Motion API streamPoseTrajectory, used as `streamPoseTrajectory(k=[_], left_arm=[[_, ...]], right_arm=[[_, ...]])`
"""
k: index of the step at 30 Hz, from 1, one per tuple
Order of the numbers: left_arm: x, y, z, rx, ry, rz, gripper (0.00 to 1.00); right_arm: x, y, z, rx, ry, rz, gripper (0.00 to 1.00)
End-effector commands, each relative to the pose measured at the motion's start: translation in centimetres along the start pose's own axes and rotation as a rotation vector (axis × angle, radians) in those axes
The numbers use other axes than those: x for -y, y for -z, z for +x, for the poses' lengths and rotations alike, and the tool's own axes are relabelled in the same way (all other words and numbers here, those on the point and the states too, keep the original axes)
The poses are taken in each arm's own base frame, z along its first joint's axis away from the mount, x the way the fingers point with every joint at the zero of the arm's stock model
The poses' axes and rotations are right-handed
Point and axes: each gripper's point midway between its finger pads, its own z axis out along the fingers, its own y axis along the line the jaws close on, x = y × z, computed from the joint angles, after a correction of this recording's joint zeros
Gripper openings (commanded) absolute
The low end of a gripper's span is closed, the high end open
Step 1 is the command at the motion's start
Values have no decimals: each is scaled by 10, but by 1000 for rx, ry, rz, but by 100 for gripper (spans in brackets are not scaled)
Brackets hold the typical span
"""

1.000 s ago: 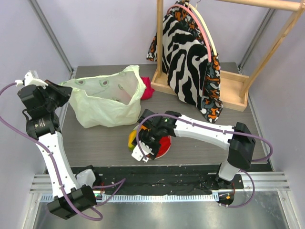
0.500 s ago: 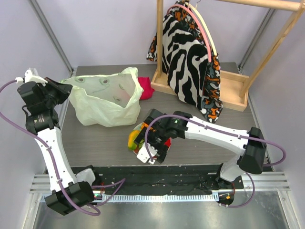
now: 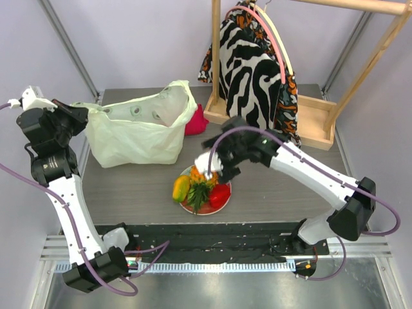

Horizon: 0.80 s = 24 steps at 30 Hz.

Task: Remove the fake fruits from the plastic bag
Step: Place the plastic bag at the center of the board, then reset both arms

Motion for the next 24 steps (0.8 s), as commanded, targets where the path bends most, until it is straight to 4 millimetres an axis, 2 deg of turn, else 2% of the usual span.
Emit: streamPoseTrajectory(k=[1, 2, 3, 4, 5, 6, 8, 10, 11, 13, 14, 16, 19, 20, 21, 24], left_arm=[[8, 33, -59, 261, -138, -71, 0], [10, 43, -63, 290, -156, -79, 0], [7, 46, -60, 283, -161, -91, 18], [11, 49, -54, 262, -191, -70, 37], [16, 53, -48, 245, -210, -41, 59], [18, 56, -39, 205, -223, -23, 99], [42, 66, -26, 144, -253, 97, 100], [70, 80, -20, 98, -266, 227, 100], [95, 92, -6, 27, -265, 372, 100], [117, 105, 5, -43, -258, 503, 100], [132, 117, 22, -130, -267, 637, 100], [129, 121, 45, -237, -269, 686, 100], [111, 126, 82, -365, -332, 691, 100], [107, 125, 89, -390, -345, 685, 100], [93, 117, 100, -423, -352, 623, 100], [84, 109, 135, -535, -384, 633, 100]], right_arm=[[87, 55, 52, -50, -382, 382, 98], [94, 62, 65, -58, -476, 431, 98], [96, 65, 73, -34, -622, 475, 98], [96, 70, 80, -31, -687, 503, 98], [95, 76, 91, -45, -748, 540, 98], [91, 73, 95, -31, -810, 563, 98], [84, 80, 90, 34, -932, 596, 98], [68, 71, 80, 102, -1018, 563, 98], [64, 70, 79, 118, -1051, 565, 98], [53, 67, 84, 119, -1205, 599, 98], [50, 66, 89, 103, -1273, 624, 98], [34, 65, 113, 10, -1422, 706, 99], [13, 60, 124, -44, -1507, 720, 99], [10, 59, 125, -48, -1514, 716, 99], [5, 59, 130, -80, -1521, 733, 99], [0, 56, 123, -70, -1496, 674, 99]])
